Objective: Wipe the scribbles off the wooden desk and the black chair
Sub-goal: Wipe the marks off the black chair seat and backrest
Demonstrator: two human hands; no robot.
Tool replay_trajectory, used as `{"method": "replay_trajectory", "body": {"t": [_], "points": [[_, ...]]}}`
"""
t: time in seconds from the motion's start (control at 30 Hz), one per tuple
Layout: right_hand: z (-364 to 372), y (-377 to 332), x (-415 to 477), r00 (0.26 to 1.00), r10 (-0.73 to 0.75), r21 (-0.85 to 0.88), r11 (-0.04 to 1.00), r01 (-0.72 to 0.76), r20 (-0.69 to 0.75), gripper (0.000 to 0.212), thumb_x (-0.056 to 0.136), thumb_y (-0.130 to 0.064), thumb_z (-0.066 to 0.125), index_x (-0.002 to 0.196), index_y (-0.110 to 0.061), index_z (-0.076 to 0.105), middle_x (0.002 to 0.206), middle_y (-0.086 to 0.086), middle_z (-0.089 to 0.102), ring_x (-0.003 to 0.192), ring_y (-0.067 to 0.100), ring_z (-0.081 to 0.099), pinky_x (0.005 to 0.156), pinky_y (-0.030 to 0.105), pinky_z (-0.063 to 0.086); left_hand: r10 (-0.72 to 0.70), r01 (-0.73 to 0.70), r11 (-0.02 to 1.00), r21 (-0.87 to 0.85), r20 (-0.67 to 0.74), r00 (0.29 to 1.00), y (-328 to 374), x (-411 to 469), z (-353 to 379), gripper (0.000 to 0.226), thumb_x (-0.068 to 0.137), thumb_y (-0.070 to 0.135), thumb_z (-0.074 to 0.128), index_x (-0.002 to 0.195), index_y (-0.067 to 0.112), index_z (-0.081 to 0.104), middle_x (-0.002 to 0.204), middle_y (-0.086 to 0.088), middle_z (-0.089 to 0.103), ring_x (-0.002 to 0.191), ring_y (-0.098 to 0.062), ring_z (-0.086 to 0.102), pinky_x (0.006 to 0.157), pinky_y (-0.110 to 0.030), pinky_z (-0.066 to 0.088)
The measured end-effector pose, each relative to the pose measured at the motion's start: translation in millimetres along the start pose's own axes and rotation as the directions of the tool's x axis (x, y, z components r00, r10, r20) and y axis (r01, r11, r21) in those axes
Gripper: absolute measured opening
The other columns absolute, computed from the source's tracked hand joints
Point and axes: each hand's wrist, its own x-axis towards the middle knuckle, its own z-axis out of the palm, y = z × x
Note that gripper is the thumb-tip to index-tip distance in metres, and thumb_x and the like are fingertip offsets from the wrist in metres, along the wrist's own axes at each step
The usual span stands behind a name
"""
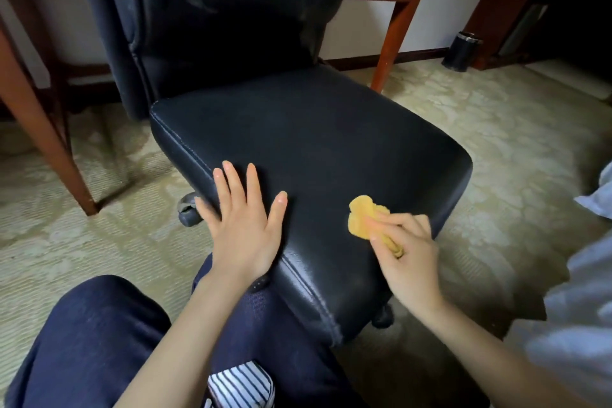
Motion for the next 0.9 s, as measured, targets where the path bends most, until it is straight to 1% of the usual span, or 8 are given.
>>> {"method": "replay_trajectory", "body": {"t": [0.07, 0.17, 0.33, 0.5, 0.6, 0.73, 0.8, 0.9], "points": [[6.7, -14.1, -5.0, 0.997, -0.077, 0.054, 0.996, 0.075, 0.027, 0.025, 0.081, -0.023, 0.056, 0.098, -0.023, 0.075, 0.098, -0.020, 0.059, 0.088, 0.007, 0.043, 0.084, 0.007, 0.039, -0.036, 0.036, 0.999, -0.037, -0.015, 0.999, -3.3, 2.3, -4.8, 0.066, 0.097, 0.049, 0.021, 0.151, 0.020, -0.003, 0.157, -0.003, -0.021, 0.142, -0.016, -0.025, 0.111, -0.051, -0.015], [18.7, -34.4, -8.8, 0.972, -0.226, 0.151, 0.965, 0.213, 0.071, 0.022, 0.082, -0.018, 0.060, 0.099, -0.021, 0.075, 0.100, -0.010, 0.064, 0.089, 0.011, 0.047, 0.082, 0.018, 0.044, -0.051, 0.049, 0.996, -0.071, -0.028, 0.998, -10.3, 3.6, -9.6, 0.064, 0.098, 0.047, 0.022, 0.151, 0.022, -0.003, 0.157, -0.002, -0.022, 0.142, -0.015, -0.025, 0.111, -0.050, -0.015], [36.4, -59.9, 5.4, 0.826, -0.512, 0.278, 0.850, 0.448, 0.234, 0.021, 0.085, -0.015, 0.064, 0.104, -0.018, 0.074, 0.102, -0.001, 0.067, 0.087, 0.019, 0.053, 0.079, 0.029, 0.045, -0.096, 0.090, 0.992, -0.088, -0.058, 0.994, -29.6, 17.1, -18.3, 0.061, 0.099, 0.045, 0.020, 0.152, 0.022, 0.000, 0.157, -0.001, -0.020, 0.143, -0.015, -0.023, 0.112, -0.051, -0.014], [59.8, -62.9, 45.3, 0.708, -0.642, 0.239, 0.767, 0.596, 0.294, 0.026, 0.082, -0.008, 0.068, 0.105, -0.017, 0.074, 0.098, 0.002, 0.067, 0.077, 0.023, 0.051, 0.072, 0.033, 0.042, -0.091, 0.087, 0.993, -0.082, -0.056, 0.994, -57.1, 42.5, -31.9, 0.059, 0.099, 0.045, 0.020, 0.152, 0.025, 0.002, 0.158, 0.002, -0.018, 0.143, -0.013, -0.021, 0.113, -0.048, -0.012], [78.1, -54.1, 78.7, 0.729, -0.623, 0.205, 0.782, 0.588, 0.285, 0.020, 0.083, -0.013, 0.061, 0.097, -0.018, 0.075, 0.091, 0.002, 0.066, 0.076, 0.022, 0.046, 0.068, 0.037, 0.044, -0.067, 0.065, 0.994, -0.087, -0.025, 0.997, -70.7, 55.0, -38.4, 0.058, 0.099, 0.045, 0.020, 0.152, 0.027, 0.003, 0.157, 0.006, -0.018, 0.143, -0.011, -0.020, 0.114, -0.046, -0.011], [99.4, -31.1, 136.6, 0.810, -0.444, 0.075, 0.889, 0.452, 0.383, 0.021, 0.084, -0.012, 0.058, 0.090, -0.019, 0.077, 0.083, 0.005, 0.067, 0.074, 0.027, 0.047, 0.069, 0.042, 0.046, -0.005, 0.005, 0.999, -0.032, 0.008, 1.000, -82.0, 69.0, -45.7, 0.056, 0.100, 0.045, 0.019, 0.151, 0.030, 0.002, 0.157, 0.009, -0.019, 0.143, -0.009, -0.020, 0.114, -0.045, -0.011], [110.2, -14.2, 165.5, 0.845, -0.303, -0.011, 0.940, 0.342, 0.440, 0.023, 0.089, -0.009, 0.057, 0.095, -0.020, 0.077, 0.089, 0.006, 0.067, 0.080, 0.029, 0.048, 0.077, 0.042, 0.044, 0.014, -0.013, 1.000, -0.011, 0.029, 0.999, -85.5, 73.4, -48.0, 0.056, 0.099, 0.045, 0.019, 0.151, 0.031, 0.001, 0.156, 0.010, -0.019, 0.143, -0.008, -0.020, 0.115, -0.044, -0.011], [122.5, 7.3, 201.5, 0.875, -0.137, -0.139, 0.965, 0.224, 0.464, 0.026, 0.091, -0.011, 0.054, 0.101, -0.025, 0.075, 0.093, 0.002, 0.065, 0.094, 0.031, 0.052, 0.089, 0.041, 0.040, 0.025, -0.025, 1.000, 0.009, 0.061, 0.998, -88.8, 77.3, -51.6, 0.058, 0.099, 0.046, 0.019, 0.151, 0.030, -0.002, 0.156, 0.007, -0.020, 0.142, -0.005, -0.021, 0.115, -0.041, -0.012]]}}
